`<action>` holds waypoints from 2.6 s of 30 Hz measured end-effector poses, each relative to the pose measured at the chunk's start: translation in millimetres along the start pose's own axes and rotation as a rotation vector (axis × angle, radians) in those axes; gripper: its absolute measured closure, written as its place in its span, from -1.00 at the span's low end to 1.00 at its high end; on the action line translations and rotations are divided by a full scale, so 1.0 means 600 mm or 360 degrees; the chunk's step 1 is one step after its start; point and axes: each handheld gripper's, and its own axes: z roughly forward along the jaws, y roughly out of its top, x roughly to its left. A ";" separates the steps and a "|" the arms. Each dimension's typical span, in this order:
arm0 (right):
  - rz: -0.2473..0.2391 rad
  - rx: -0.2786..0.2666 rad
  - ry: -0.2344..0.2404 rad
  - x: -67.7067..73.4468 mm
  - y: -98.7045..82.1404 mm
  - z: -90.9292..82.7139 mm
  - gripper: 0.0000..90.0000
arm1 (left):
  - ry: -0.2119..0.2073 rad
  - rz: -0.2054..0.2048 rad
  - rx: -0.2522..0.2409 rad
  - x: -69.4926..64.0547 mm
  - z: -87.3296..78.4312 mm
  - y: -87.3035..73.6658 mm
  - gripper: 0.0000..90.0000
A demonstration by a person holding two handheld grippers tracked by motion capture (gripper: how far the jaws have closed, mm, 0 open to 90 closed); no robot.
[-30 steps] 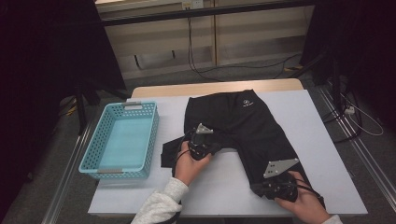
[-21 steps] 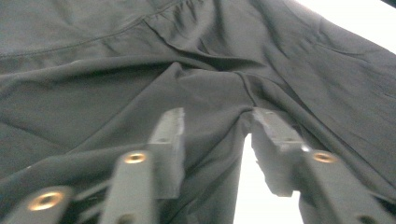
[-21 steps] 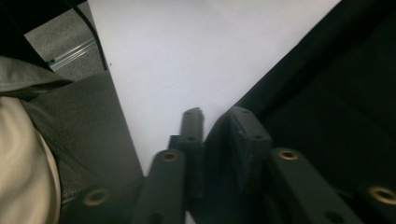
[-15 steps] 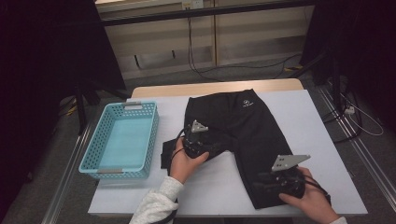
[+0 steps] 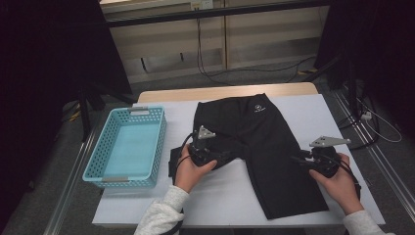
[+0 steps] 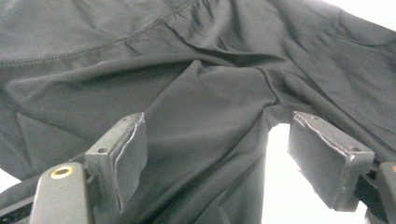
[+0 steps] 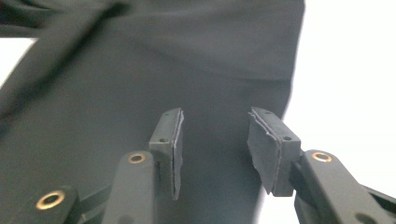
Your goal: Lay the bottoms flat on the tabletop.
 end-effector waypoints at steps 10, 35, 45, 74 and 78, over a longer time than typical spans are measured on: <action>0.0185 0.0085 -0.0002 -0.037 -0.006 0.018 0.42 | 0.0036 -0.0006 -0.0009 0.007 -0.005 -0.006 -0.55; 0.0202 0.0074 0.0020 -0.048 -0.018 0.008 0.48 | 0.0051 0.0014 0.0003 0.009 -0.006 -0.007 -0.57; 0.0227 -0.0005 0.0004 -0.089 0.031 0.064 0.21 | 0.0077 0.0023 0.0037 0.016 -0.014 -0.015 -0.60; 0.0395 0.0016 0.0107 -0.149 0.096 0.157 1.00 | 0.0166 -0.0038 0.0025 0.032 -0.034 -0.030 -0.61; 0.0427 0.0005 0.0111 -0.155 0.090 0.151 1.00 | 0.0165 -0.0036 0.0025 0.030 -0.031 -0.029 -0.61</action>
